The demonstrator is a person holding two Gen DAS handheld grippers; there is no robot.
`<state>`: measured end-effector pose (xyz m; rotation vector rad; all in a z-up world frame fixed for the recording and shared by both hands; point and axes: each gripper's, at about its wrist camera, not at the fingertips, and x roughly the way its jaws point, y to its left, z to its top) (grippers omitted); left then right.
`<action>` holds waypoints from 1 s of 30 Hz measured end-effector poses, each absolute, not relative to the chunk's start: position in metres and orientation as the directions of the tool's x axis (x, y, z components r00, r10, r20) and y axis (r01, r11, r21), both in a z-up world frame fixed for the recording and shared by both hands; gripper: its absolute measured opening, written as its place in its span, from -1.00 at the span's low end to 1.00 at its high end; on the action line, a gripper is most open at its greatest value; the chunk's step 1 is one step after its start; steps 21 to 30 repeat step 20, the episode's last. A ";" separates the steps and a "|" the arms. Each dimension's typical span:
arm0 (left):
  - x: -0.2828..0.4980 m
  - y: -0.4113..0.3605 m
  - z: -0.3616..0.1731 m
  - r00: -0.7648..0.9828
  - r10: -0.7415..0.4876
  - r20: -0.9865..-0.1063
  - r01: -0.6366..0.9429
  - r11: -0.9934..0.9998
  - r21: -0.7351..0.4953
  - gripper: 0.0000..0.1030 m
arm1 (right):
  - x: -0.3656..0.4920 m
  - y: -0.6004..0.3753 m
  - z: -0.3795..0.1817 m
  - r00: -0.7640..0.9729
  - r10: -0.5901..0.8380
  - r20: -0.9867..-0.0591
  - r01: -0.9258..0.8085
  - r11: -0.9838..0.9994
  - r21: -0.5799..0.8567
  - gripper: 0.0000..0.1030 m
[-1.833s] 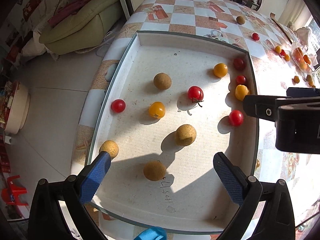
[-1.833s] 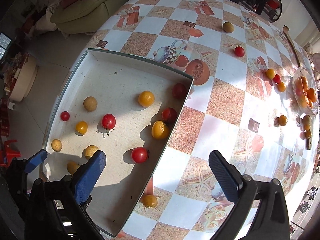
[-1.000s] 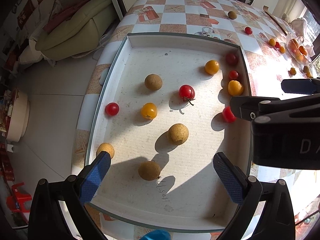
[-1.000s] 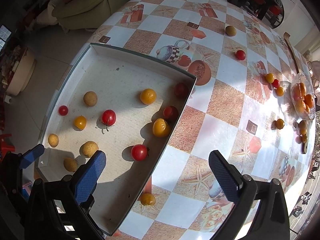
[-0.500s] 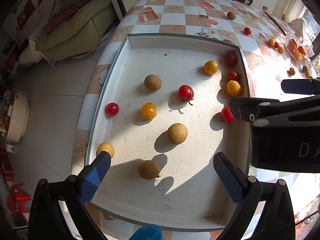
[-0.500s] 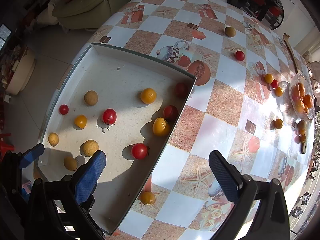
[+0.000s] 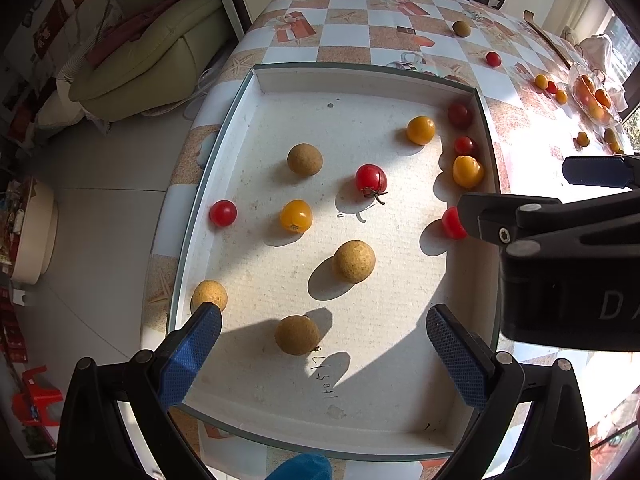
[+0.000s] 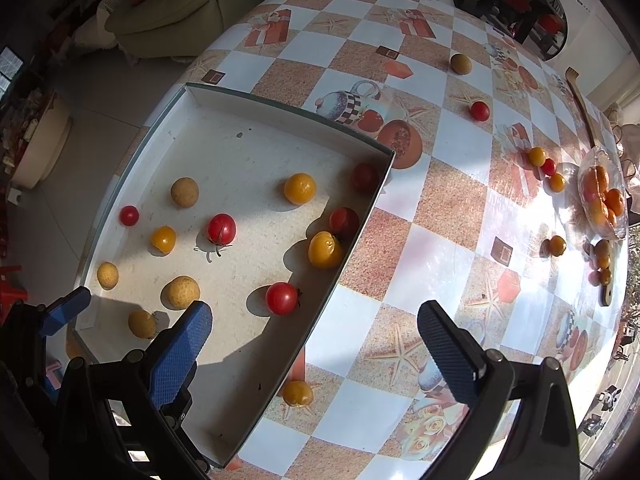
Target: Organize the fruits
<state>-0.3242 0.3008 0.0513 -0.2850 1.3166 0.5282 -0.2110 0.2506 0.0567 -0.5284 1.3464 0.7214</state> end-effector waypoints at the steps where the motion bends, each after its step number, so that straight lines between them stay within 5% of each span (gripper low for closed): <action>1: -0.324 0.301 0.051 0.158 0.205 -0.966 -0.519 0.849 0.095 1.00 | -0.211 0.251 0.057 0.067 0.161 -0.985 -0.731 0.680 0.062 0.99; 30: -0.324 0.299 0.054 0.176 0.221 -0.959 -0.519 0.849 0.100 1.00 | -0.210 0.249 0.056 0.066 0.157 -0.985 -0.729 0.682 0.060 0.99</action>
